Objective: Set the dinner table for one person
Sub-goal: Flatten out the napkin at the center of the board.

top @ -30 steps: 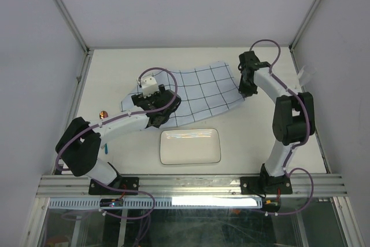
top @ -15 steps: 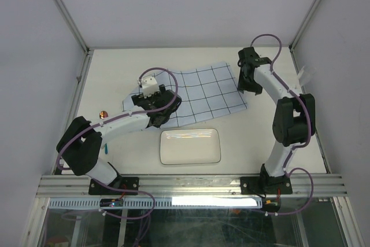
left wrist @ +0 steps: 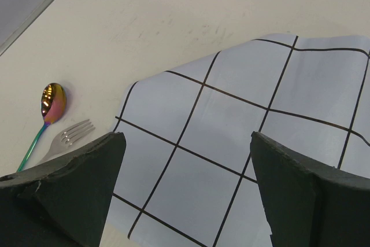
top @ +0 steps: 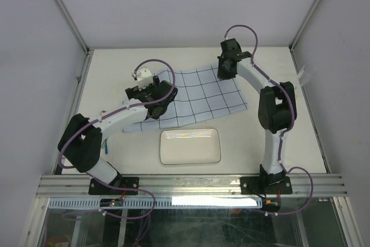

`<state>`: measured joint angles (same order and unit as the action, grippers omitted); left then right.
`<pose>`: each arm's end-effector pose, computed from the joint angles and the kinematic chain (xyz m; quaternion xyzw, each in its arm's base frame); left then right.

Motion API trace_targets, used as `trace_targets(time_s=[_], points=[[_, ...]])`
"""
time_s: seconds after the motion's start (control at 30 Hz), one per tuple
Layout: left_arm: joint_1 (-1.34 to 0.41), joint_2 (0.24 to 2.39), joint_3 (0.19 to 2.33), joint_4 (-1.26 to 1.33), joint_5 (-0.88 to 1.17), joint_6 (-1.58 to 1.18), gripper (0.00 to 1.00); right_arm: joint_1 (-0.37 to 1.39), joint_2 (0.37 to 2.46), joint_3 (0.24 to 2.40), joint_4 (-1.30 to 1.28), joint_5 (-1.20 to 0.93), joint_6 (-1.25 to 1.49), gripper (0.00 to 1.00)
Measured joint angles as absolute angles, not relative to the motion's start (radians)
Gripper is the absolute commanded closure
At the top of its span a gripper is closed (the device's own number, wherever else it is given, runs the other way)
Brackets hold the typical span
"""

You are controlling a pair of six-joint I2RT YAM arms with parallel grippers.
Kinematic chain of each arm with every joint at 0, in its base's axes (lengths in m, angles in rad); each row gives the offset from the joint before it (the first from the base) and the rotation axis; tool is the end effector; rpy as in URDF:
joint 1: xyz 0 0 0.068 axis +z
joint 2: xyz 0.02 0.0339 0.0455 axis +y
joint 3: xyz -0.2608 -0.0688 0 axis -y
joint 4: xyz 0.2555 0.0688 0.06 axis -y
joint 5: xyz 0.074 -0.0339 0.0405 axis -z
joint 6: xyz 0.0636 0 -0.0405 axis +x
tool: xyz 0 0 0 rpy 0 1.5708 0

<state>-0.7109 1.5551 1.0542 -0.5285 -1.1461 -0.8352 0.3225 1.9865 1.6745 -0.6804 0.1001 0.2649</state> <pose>0.2807 -0.1652 0.2183 -0.1950 0.7991 0.2171 0.5257 0.4402 0.1404 0.2158 -0.0133 0.9573 0.0366 0.2865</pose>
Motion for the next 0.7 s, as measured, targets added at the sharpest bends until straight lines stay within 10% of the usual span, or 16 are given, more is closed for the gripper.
trace_targets(time_s=[0.7], points=[[-0.699, 1.851, 1.258, -0.521, -1.047, -0.821, 0.08, 0.324, 2.364, 2.067, -0.502, -0.149, 0.290, 1.00]])
